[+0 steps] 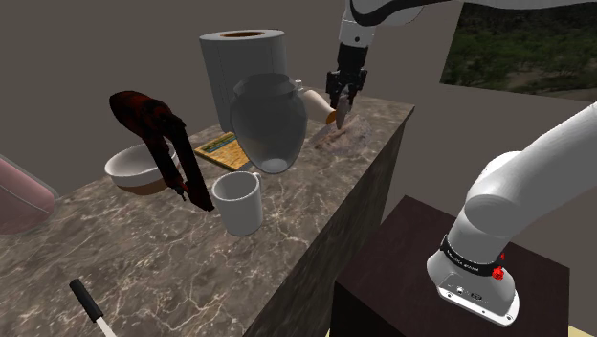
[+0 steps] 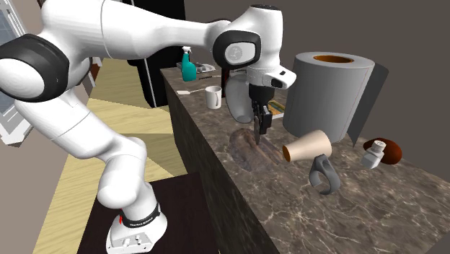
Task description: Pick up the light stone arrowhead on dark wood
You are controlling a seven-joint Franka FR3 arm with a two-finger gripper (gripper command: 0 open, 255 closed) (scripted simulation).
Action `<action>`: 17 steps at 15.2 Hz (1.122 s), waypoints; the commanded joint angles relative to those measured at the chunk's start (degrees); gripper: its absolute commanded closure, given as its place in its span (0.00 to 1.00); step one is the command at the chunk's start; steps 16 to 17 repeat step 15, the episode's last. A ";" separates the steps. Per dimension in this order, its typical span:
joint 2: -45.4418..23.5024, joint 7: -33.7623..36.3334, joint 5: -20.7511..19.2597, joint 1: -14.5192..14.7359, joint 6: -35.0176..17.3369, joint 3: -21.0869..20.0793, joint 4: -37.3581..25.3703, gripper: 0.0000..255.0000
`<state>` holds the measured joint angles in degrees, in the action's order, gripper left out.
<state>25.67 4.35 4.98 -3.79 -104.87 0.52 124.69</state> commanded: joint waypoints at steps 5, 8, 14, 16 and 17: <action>-0.42 0.30 -0.10 0.00 4.41 0.07 -4.82 1.00; -0.84 0.48 -0.14 0.00 6.68 0.10 -7.50 1.00; -1.79 0.77 -0.18 0.02 10.58 0.15 -12.37 1.00; -1.80 0.77 -0.18 0.02 10.58 0.15 -12.38 1.00; -1.80 0.77 -0.18 0.02 10.58 0.15 -12.38 1.00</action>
